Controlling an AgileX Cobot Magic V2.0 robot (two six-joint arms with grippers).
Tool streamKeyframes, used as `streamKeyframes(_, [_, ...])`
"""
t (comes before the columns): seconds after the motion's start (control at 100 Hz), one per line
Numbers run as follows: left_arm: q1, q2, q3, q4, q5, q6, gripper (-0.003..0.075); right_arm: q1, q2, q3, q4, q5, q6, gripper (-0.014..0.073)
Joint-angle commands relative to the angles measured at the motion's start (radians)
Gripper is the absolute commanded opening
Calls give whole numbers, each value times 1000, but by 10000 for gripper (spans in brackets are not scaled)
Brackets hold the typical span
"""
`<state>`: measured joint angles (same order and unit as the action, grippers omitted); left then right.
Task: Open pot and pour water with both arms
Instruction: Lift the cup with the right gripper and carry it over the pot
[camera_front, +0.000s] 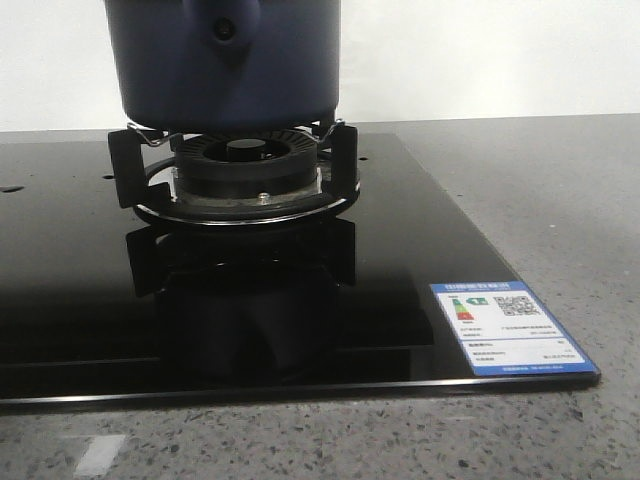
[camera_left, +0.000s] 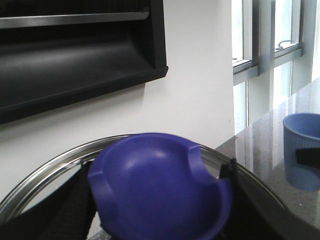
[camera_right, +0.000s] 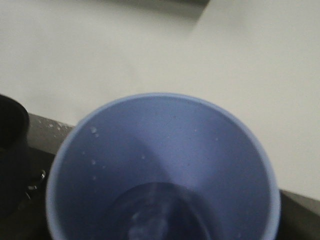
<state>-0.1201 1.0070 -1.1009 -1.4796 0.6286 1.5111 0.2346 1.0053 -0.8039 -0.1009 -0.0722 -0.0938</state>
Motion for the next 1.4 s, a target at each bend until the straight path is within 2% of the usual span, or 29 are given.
streamKeyframes(0.0, [-7,-30,-30,-80,-30,-16,295,47,25,-144,-25,-43,1,239])
streamKeyframes(0.11, [-7,-50,-30,-83,-71,-101,295,106,104,-267,-47,44,1,239])
streamKeyframes(0.25, [-7,-60,-30,-84,-84,-108,295,173,229,-410,-117,158,1,238])
streamKeyframes(0.58, [-7,-60,-30,-84,-84,-110,295,311,430,-611,-430,241,-1,238])
streamKeyframes(0.69, [-7,-60,-30,-84,-84,-110,295,343,469,-644,-523,236,-1,238])
streamKeyframes(0.89, [-11,-60,-30,-84,-84,-110,295,382,522,-662,-774,214,-1,238])
streamKeyframes(1.09, [-15,-60,-30,-84,-82,-110,295,403,553,-662,-911,190,-1,238])
streamKeyframes(1.2, [-15,-60,-30,-84,-82,-110,295,409,567,-664,-1030,164,-1,238])
streamKeyframes(1.39, [-15,-60,-30,-84,-82,-110,295,409,591,-664,-1135,152,-1,238])
